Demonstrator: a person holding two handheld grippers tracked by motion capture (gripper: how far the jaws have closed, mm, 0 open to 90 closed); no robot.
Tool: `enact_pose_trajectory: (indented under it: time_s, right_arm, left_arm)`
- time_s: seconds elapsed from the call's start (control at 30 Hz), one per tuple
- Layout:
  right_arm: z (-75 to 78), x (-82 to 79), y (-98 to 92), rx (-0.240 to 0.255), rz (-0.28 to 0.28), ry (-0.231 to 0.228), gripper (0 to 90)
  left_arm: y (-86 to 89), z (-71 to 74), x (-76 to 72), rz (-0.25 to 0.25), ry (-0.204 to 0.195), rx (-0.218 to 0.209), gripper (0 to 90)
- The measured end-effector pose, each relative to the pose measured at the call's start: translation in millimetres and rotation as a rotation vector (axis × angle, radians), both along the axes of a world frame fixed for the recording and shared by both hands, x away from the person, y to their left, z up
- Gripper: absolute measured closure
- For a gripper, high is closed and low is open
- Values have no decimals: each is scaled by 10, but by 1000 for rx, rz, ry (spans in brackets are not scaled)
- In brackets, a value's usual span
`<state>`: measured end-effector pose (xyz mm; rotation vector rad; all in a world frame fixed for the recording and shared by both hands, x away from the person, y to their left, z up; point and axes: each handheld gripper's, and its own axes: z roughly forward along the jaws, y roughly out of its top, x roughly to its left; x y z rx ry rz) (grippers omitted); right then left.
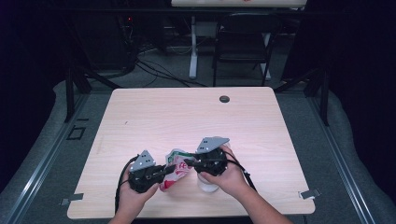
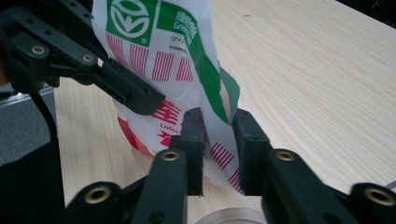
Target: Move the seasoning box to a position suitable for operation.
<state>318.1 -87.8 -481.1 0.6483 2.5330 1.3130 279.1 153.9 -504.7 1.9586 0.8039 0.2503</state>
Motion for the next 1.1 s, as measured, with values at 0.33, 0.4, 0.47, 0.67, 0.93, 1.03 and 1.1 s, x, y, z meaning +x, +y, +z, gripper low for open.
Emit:
enact_pose_trajectory:
  time_s: [0.33, 0.4, 0.47, 0.67, 0.93, 1.03, 1.1]
  right_arm:
    - [-12, -17, 34, -20, 39, 9, 900]
    - [-10, -24, 37, -25, 37, 4, 900]
    - [-8, -25, 38, -28, 36, 2, 900]
    - [2, -42, 51, -14, 31, 16, 900]
    - [19, -76, 52, 4, 41, 4, 900]
    - [22, -92, 53, 11, 43, -4, 900]
    - [25, -100, 51, 10, 47, -11, 900]
  left_arm:
    - [4, -6, 2, -4, 0, 3, 864]
    - [5, -5, 2, -5, -2, 6, 862]
    - [7, -5, 3, -6, -3, 7, 858]
    - [5, -19, 3, -4, -8, 7, 828]
    - [-4, -33, -3, -8, -41, -17, 673]
    - [-16, -80, 12, -6, -20, -7, 572]
    - [-14, -136, 4, 7, -5, -3, 537]
